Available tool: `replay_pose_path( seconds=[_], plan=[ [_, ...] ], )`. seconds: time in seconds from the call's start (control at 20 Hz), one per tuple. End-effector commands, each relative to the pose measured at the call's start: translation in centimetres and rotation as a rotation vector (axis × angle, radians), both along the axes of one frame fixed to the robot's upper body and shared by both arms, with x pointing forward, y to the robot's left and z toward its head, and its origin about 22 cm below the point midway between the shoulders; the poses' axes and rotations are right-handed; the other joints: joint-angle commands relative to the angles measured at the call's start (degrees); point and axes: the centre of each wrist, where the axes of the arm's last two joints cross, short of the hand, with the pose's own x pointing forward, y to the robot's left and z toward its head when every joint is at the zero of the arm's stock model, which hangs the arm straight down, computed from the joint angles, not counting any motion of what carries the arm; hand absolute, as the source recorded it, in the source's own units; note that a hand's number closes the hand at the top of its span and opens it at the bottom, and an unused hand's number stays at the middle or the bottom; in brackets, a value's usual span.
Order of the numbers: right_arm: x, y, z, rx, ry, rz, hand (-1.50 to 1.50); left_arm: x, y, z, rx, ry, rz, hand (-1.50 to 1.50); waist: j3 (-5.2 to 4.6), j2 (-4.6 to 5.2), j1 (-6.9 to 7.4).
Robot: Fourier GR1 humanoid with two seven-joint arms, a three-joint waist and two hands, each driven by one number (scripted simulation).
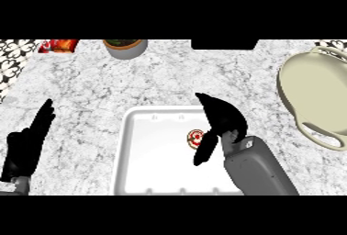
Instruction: Pick the cupcake from the tray and place it in the pot
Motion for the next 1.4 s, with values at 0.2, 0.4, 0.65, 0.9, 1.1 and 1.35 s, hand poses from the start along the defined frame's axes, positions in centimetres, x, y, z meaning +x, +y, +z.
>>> replay_pose_path(
  seconds=[0.2,0.4,0.65,0.9,1.1,1.35],
  plan=[
    [2.1,2.2,-1.2,-0.176,0.126,-0.026,-1.5,1.4,-0.1,0.1,0.0,-0.006,0.005,0.0,0.0,0.05,-0.56],
    [1.5,3.5,-2.9,-0.203,0.147,-0.022,-1.5,-0.6,0.3,1.4,0.012,-0.002,0.008,0.0,0.05,-0.14,0.05],
    [2.0,3.1,-4.1,-0.207,0.174,-0.009,-1.5,0.9,-0.8,0.6,-0.01,-0.01,-0.002,0.0,0.03,-0.07,-0.55],
    [1.4,3.8,-6.8,-0.217,0.2,-0.032,-1.5,1.0,-0.6,0.6,0.008,-0.02,0.019,0.0,0.04,-0.03,-0.26],
    [4.2,2.6,-5.2,-0.247,0.207,-0.04,-1.5,-0.2,0.0,1.1,0.008,-0.005,0.01,0.0,0.04,-0.04,-0.23],
    [2.9,2.2,-10.6,-0.244,0.196,-0.039,-1.5,0.4,0.2,0.8,-0.009,0.001,0.025,0.0,0.05,0.07,-0.2]
  ],
)
